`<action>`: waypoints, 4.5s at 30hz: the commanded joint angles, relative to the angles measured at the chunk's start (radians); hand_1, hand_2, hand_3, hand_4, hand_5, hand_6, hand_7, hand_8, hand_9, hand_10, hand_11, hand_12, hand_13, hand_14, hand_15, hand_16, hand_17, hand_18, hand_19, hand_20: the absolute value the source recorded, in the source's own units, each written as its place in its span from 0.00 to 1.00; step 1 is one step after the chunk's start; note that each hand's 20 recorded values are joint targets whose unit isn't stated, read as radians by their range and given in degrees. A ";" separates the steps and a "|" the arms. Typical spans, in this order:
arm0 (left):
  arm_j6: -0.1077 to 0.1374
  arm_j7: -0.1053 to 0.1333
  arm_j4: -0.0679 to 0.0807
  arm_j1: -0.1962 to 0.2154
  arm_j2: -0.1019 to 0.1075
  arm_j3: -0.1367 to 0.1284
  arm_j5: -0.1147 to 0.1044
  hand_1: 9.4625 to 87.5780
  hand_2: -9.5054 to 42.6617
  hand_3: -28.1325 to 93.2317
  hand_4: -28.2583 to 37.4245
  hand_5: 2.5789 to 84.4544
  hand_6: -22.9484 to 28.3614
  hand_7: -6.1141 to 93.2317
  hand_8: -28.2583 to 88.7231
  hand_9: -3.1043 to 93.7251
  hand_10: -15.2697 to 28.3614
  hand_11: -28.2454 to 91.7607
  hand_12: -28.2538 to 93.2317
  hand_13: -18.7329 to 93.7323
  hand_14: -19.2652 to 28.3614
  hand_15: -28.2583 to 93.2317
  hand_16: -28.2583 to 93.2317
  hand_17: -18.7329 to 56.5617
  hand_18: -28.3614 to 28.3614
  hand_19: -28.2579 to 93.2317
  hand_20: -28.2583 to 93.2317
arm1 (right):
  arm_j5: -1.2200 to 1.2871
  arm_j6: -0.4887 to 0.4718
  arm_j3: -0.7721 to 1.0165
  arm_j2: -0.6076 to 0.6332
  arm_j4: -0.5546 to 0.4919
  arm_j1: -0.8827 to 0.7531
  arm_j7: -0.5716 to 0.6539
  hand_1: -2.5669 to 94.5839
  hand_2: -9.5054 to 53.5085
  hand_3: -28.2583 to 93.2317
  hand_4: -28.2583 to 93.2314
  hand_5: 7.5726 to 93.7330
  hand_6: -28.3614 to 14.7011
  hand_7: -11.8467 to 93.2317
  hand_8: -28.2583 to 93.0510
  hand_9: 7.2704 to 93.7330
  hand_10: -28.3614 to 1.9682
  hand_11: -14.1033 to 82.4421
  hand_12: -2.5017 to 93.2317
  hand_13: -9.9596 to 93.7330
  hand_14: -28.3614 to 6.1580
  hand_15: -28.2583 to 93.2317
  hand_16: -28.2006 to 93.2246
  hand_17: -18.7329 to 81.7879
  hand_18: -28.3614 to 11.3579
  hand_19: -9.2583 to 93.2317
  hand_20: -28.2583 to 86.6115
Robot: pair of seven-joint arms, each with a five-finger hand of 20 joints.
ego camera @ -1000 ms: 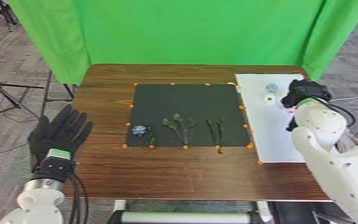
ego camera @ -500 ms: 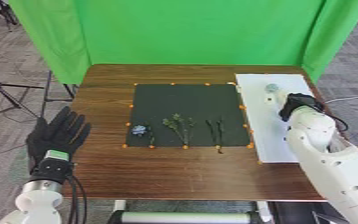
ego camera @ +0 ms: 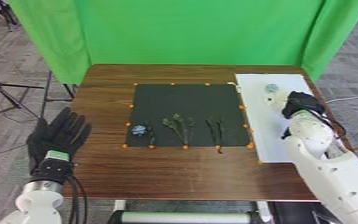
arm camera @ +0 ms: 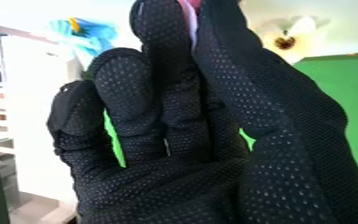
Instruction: Arrange flowers
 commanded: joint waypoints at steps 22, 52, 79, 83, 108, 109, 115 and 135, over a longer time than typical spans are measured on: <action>-0.008 -0.088 0.059 -0.152 0.021 0.110 0.057 0.21 0.54 0.82 0.00 0.50 0.59 0.29 0.15 0.45 0.68 0.46 0.34 0.43 0.73 0.62 0.17 0.20 0.78 0.59 0.34 | -0.264 0.220 -0.602 -0.342 0.124 0.367 -0.464 0.62 0.06 0.82 0.00 0.73 0.65 0.45 0.25 0.88 0.68 0.31 0.53 0.70 0.52 0.73 0.59 0.49 0.17 0.90 0.64; 0.004 -0.127 0.078 -0.212 0.041 0.140 0.054 0.23 0.55 0.84 0.00 0.50 0.59 0.30 0.14 0.46 0.67 0.47 0.34 0.43 0.73 0.63 0.17 0.20 0.78 0.59 0.34 | -0.294 0.127 -0.639 -0.453 0.195 0.344 -0.448 0.62 0.02 0.81 0.00 0.71 0.65 0.40 0.22 0.87 0.68 0.27 0.49 0.71 0.55 0.71 0.59 0.50 0.15 0.90 0.64; 0.018 -0.080 0.068 -0.175 0.040 0.124 0.019 0.26 0.53 0.83 0.00 0.51 0.57 0.32 0.13 0.48 0.67 0.48 0.34 0.45 0.73 0.65 0.17 0.20 0.78 0.60 0.34 | -0.166 -0.009 -0.556 -0.400 0.025 0.311 -0.268 0.49 0.00 0.91 0.00 0.50 0.54 0.30 0.12 0.58 0.41 0.36 0.22 0.65 0.42 0.74 0.49 0.49 0.11 0.91 0.59; 0.002 -0.083 0.069 -0.175 0.045 0.114 0.028 0.25 0.53 0.83 0.00 0.51 0.57 0.31 0.14 0.47 0.67 0.47 0.34 0.45 0.73 0.65 0.17 0.20 0.78 0.60 0.34 | -0.083 -0.080 -0.476 -0.354 -0.068 0.286 -0.206 0.48 0.00 0.92 0.00 0.41 0.45 0.27 0.14 0.47 0.28 0.33 0.21 0.61 0.35 0.77 0.45 0.49 0.08 0.92 0.57; -0.027 -0.092 0.011 -0.080 -0.006 0.053 0.063 0.23 0.52 0.83 0.00 0.53 0.56 0.26 0.14 0.47 0.66 0.43 0.32 0.42 0.70 0.59 0.16 0.20 0.77 0.58 0.33 | -0.050 -0.050 0.059 -0.038 -0.063 -0.018 -0.025 0.49 0.00 0.95 0.00 0.39 0.47 0.26 0.13 0.31 0.32 0.26 0.16 0.30 0.31 0.49 0.26 0.33 0.19 0.68 0.38; -0.027 -0.092 0.008 -0.073 -0.011 0.050 0.065 0.23 0.52 0.83 0.00 0.53 0.56 0.26 0.14 0.47 0.66 0.43 0.32 0.42 0.70 0.59 0.16 0.20 0.77 0.58 0.33 | -0.042 -0.046 0.071 -0.038 -0.066 -0.031 -0.014 0.49 0.00 0.95 0.00 0.38 0.47 0.26 0.13 0.31 0.32 0.26 0.15 0.30 0.31 0.48 0.26 0.33 0.19 0.68 0.38; -0.028 -0.074 0.013 -0.078 0.014 0.055 0.044 0.23 0.52 0.83 0.00 0.51 0.56 0.26 0.14 0.47 0.66 0.43 0.32 0.42 0.71 0.60 0.17 0.19 0.77 0.58 0.33 | -0.003 -0.022 0.120 -0.022 -0.053 -0.067 0.031 0.51 0.00 0.94 0.00 0.38 0.47 0.26 0.13 0.30 0.35 0.27 0.15 0.31 0.31 0.48 0.25 0.35 0.15 0.66 0.36; -0.033 -0.056 0.015 -0.084 0.017 0.068 0.041 0.23 0.52 0.83 0.00 0.50 0.56 0.26 0.15 0.47 0.66 0.43 0.33 0.43 0.72 0.61 0.17 0.20 0.77 0.58 0.33 | -0.037 0.120 0.117 0.006 0.065 -0.067 0.054 0.57 0.00 0.89 0.00 0.52 0.59 0.31 0.11 0.51 0.52 0.30 0.13 0.52 0.47 0.48 0.26 0.46 0.23 0.72 0.35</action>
